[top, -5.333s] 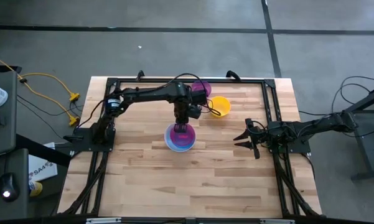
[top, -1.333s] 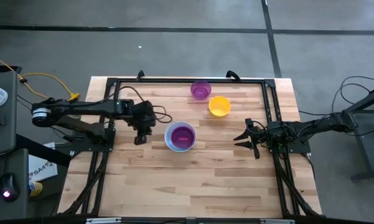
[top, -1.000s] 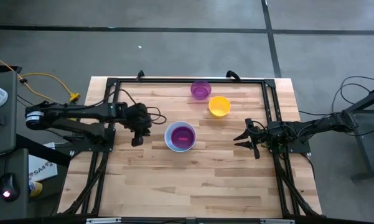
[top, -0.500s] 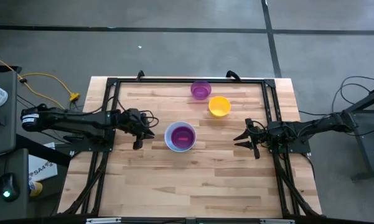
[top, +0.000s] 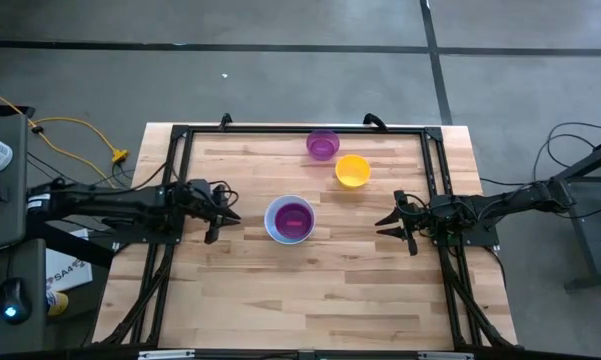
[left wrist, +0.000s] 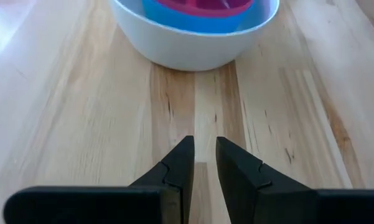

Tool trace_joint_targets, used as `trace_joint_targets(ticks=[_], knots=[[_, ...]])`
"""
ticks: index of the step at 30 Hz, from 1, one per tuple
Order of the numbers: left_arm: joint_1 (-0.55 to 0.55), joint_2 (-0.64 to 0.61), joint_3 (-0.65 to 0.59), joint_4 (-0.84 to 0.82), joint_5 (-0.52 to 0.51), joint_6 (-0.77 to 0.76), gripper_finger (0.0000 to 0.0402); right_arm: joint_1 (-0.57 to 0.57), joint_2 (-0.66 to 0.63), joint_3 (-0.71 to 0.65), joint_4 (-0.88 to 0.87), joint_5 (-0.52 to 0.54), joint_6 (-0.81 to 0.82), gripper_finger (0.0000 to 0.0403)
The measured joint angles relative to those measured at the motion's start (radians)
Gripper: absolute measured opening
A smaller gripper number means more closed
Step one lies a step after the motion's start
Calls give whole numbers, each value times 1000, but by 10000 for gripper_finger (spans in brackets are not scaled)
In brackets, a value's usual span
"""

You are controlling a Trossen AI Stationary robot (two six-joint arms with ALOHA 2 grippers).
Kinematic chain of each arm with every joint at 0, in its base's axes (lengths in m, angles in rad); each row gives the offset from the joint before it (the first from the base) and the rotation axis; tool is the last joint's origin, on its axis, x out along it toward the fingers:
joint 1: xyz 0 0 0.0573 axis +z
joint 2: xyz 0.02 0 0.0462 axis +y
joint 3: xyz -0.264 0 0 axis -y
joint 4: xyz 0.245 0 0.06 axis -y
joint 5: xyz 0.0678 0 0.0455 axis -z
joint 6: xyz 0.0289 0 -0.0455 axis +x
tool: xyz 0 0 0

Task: Nest bowls inside each other
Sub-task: Stack the purple bowl on the pink bowl

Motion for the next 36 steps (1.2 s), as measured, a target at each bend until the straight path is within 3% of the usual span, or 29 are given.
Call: trace_joint_targets(ticks=[14, 36], knots=[[0, -166, -88, 19, -7, 8, 67, 0, 0, 0, 0, 0, 0, 94], [0, -172, -128, 107, 3, 71, 67, 0, 0, 0, 0, 0, 0, 94]])
